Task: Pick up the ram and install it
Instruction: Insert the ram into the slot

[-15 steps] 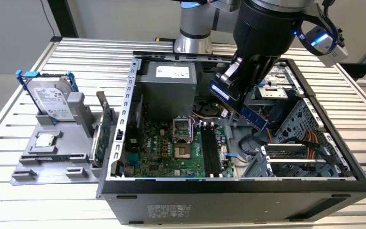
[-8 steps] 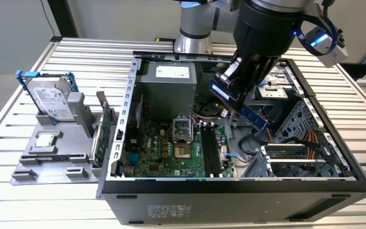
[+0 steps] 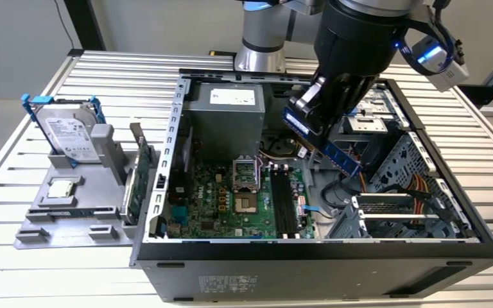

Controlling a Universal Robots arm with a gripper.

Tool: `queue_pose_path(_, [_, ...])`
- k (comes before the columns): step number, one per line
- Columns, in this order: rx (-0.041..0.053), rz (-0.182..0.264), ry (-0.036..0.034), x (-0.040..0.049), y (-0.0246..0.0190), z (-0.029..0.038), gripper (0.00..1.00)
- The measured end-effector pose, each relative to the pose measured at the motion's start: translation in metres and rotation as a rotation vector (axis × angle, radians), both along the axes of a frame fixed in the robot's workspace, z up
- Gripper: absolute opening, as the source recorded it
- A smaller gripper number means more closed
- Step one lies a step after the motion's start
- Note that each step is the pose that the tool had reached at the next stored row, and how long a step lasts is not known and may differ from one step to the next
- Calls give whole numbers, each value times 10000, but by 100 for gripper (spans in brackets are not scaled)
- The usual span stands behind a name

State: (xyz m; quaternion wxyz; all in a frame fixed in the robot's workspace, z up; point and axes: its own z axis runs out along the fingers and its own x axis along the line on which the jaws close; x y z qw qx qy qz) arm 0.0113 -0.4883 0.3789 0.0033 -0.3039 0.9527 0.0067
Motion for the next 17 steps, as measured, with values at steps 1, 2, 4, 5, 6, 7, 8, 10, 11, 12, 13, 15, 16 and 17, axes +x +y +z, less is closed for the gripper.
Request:
queue_pose_path(1, [0,-21,0,0,0,0,0])
queue_pose_path(2, [0,-42,1,0,0,0,0])
queue_pose_path(4, [0,-82,0,0,0,0,0])
queue_pose_path(5, [0,-104,0,0,0,0,0])
queue_pose_path(6, [0,-124,0,0,0,0,0])
queue_pose_path(7, [0,-141,0,0,0,0,0])
queue_pose_path(8, [0,-155,0,0,0,0,0])
queue_pose_path(10, [0,-167,0,0,0,0,0])
queue_pose_path(11, [-1,-171,0,0,0,0,0])
queue_pose_path(12, [0,-173,0,0,0,0,0])
queue_pose_path(13, [0,-175,0,0,0,0,0])
queue_pose_path(15, [0,-195,0,0,0,0,0])
queue_pose_path(16, [0,-322,0,0,0,0,0])
queue_pose_path(17, [-1,-498,0,1,0,0,0])
